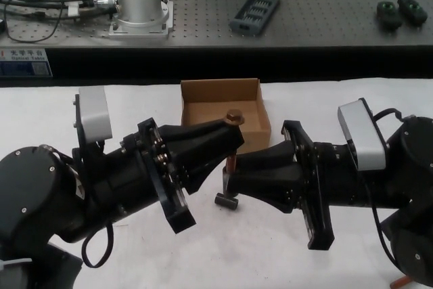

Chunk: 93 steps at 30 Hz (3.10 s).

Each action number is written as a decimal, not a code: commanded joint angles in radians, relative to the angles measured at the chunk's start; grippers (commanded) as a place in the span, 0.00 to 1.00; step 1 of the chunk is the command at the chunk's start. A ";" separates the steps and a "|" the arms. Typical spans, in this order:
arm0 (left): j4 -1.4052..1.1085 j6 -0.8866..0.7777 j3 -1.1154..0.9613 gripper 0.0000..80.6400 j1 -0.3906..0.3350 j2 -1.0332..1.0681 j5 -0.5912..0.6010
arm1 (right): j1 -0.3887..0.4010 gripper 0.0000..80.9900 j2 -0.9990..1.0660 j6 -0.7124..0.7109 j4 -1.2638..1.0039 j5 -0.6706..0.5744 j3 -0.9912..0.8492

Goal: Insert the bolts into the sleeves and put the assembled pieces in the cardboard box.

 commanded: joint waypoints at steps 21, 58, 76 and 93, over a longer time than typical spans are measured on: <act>-0.004 0.063 0.017 0.01 0.000 0.002 0.035 | -0.064 0.08 0.005 0.143 -0.058 0.043 -0.009; 0.301 0.170 -0.012 0.01 0.000 0.002 0.049 | -0.063 0.08 0.005 0.248 -0.063 0.058 -0.011; 0.297 0.143 -0.014 0.01 0.000 0.002 0.045 | -0.063 0.08 0.005 0.248 -0.063 0.058 -0.011; 0.271 0.105 -0.020 0.56 0.000 0.002 0.034 | -0.063 0.08 0.005 0.247 -0.063 0.042 -0.011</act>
